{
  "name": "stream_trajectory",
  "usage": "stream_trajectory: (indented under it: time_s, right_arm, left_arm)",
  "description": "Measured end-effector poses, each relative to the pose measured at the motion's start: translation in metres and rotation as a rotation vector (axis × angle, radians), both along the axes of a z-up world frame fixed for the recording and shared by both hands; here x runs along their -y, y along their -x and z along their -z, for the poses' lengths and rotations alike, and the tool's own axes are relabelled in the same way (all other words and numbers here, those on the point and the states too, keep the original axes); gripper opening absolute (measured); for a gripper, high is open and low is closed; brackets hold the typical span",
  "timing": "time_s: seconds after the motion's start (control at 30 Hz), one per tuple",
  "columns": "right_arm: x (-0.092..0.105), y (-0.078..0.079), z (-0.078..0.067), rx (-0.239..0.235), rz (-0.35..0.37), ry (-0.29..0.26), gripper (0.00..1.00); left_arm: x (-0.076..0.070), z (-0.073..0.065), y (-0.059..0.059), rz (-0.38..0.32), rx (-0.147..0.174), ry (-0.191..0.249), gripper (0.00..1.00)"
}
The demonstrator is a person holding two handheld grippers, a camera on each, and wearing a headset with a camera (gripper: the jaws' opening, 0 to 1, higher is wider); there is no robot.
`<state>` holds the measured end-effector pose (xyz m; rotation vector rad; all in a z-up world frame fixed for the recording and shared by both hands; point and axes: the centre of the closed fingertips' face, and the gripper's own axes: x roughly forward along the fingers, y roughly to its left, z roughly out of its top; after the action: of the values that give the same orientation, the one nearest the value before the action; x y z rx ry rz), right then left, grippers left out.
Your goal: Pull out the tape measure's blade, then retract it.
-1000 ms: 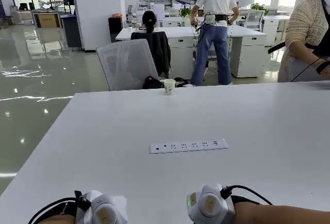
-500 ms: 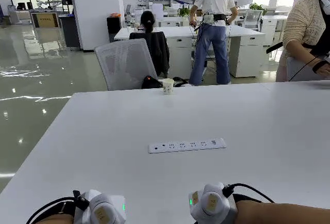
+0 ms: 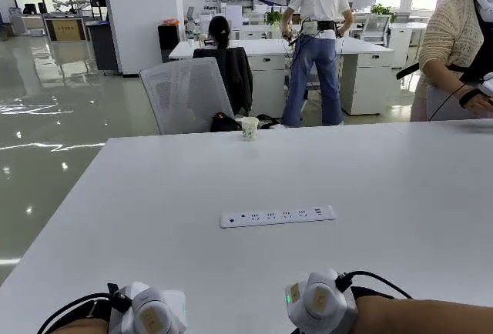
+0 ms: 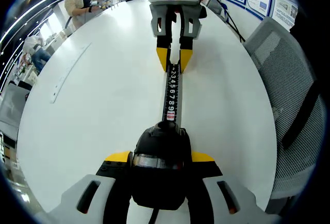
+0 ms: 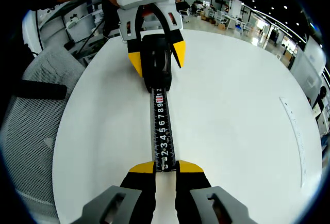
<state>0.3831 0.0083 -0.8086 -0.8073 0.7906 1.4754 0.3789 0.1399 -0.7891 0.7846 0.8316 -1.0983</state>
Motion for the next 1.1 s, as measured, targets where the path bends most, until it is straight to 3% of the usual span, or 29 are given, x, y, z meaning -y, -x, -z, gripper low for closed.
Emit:
stream_trajectory:
  time_s: [1.1]
  right_arm:
    - [0.012, -0.002, 0.0, 0.0, -0.005, 0.013, 0.11]
  left_arm:
    - [0.001, 0.0, 0.0, -0.002, 0.002, 0.004, 0.36]
